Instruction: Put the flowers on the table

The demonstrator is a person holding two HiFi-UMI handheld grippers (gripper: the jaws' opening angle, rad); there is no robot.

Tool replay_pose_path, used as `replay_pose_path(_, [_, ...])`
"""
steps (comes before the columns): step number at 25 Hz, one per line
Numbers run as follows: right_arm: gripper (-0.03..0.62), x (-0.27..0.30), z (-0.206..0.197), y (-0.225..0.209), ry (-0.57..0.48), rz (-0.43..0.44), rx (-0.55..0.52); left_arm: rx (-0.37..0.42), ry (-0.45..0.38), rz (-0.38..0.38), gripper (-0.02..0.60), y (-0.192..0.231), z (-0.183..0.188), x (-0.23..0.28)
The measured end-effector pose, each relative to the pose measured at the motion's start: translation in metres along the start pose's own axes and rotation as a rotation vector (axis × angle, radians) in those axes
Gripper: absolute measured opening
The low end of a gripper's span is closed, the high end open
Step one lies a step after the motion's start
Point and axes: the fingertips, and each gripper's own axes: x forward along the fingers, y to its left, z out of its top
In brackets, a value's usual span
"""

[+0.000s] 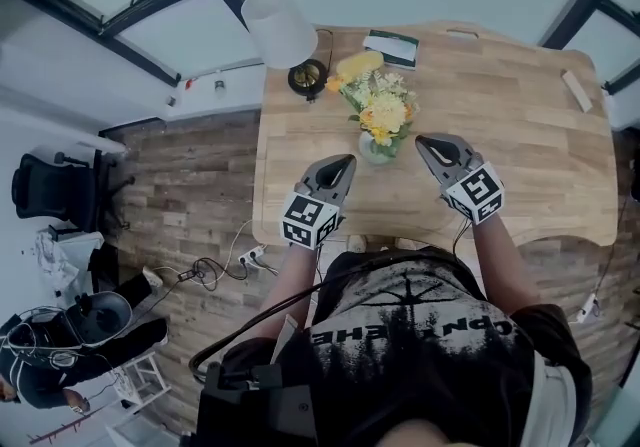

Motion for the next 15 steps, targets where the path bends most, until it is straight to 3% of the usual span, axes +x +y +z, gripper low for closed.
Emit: replay_pose_path(15, [0.015,0.01,-0.006,0.007,0.04,0.005,-0.034,-0.004,0.011,0.002,0.014,0.013,-0.004,0.0])
